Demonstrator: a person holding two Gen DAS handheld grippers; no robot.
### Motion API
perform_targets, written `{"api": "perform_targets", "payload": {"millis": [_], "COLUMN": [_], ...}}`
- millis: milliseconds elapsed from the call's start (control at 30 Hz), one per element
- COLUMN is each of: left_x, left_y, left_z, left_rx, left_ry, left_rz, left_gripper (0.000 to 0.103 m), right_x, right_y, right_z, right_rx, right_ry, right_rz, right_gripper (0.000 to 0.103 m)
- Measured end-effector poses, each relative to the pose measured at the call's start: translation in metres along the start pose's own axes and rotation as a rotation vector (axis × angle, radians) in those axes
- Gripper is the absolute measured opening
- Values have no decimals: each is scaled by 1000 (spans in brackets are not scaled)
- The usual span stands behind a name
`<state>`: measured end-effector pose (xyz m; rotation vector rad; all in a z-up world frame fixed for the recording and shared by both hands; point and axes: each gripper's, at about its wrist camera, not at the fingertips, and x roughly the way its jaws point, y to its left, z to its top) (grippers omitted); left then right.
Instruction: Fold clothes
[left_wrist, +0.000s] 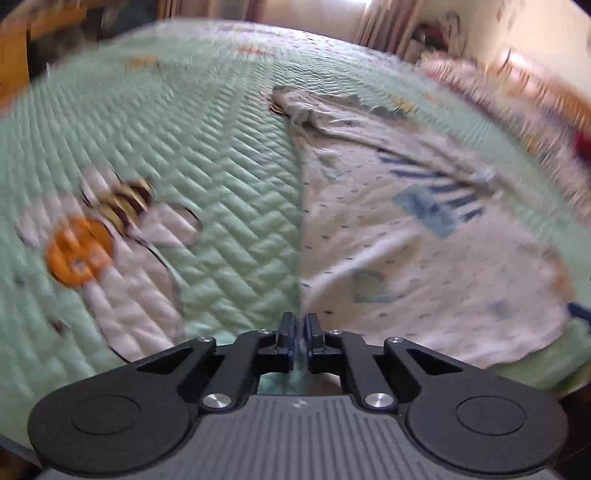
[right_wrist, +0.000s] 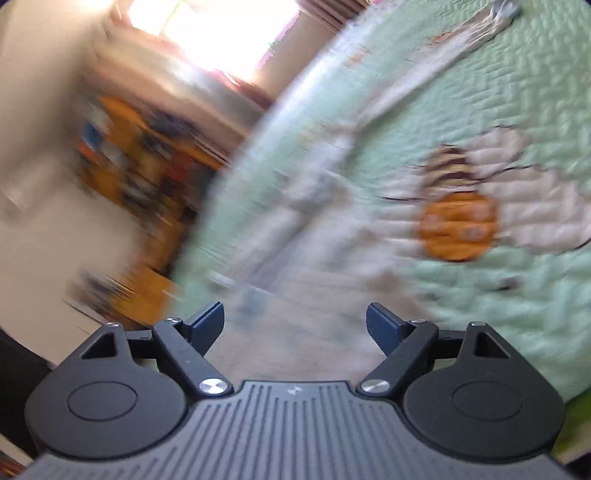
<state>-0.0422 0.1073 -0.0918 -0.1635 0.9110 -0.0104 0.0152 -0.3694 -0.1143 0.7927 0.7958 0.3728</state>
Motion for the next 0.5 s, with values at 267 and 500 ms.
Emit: {"api": "perform_targets", "payload": {"millis": [267, 500], "left_x": [-13, -21], "left_y": [-7, -38], "left_z": [4, 18], "left_rx": [30, 104], "left_ry": [11, -54], "left_rz": [107, 112], "left_gripper": [37, 62], "right_x": [-13, 19], "right_y": [12, -31], "right_z": [3, -3], "right_rx": [-52, 45], "right_ry": [-23, 23], "right_rz": [146, 50], "right_gripper": [73, 56]}}
